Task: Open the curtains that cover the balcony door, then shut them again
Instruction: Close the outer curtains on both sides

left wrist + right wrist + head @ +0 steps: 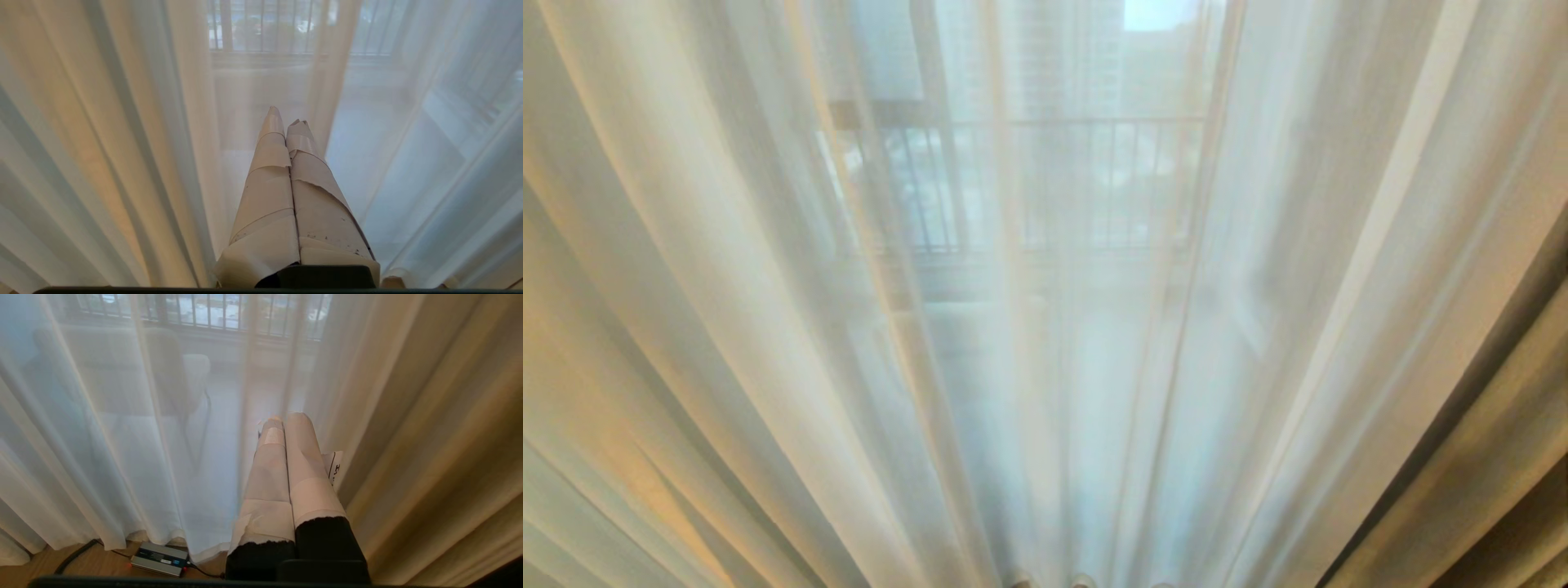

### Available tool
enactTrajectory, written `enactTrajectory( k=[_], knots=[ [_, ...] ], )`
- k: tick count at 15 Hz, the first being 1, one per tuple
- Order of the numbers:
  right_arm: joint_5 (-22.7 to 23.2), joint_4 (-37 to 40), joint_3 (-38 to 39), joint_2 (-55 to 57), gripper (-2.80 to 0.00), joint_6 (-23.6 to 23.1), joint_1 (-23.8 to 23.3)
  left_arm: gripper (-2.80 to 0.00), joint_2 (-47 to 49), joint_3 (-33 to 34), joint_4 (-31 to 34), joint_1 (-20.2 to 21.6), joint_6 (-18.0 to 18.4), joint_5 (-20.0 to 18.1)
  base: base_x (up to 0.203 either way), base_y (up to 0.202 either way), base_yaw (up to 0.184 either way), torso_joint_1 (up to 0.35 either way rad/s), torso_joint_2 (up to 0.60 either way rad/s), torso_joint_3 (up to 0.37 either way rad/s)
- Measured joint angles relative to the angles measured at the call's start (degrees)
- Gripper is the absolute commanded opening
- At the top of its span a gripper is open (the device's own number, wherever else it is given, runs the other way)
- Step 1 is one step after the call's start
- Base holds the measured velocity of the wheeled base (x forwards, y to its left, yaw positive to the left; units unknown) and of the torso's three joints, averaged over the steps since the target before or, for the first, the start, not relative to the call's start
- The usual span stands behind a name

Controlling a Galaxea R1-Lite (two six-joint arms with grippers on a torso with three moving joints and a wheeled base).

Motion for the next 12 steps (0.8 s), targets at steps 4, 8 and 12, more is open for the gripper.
enactTrajectory(
  k=[4, 8, 12],
  knots=[
    [0.0, 0.0, 0.0, 0.0, -2.8, 0.0, 0.0, -2.8, 0.0, 0.0, 0.0, 0.0, -0.1, 0.0, 0.0, -0.189, 0.002, 0.003, 0.01, 0.0],
    [0.0, 0.0, 0.0, 0.0, -2.8, 0.0, 0.0, -2.8, 0.0, 0.0, 0.0, 0.0, -0.1, 0.0, 0.0, -0.192, 0.0, 0.002, 0.0, 0.002],
    [0.0, 0.0, 0.0, 0.0, -2.8, 0.0, 0.0, -2.8, 0.0, 0.0, -0.1, 0.0, -0.1, 0.0, 0.0, -0.166, 0.0, 0.003, 0.0, 0.002]
  ],
)
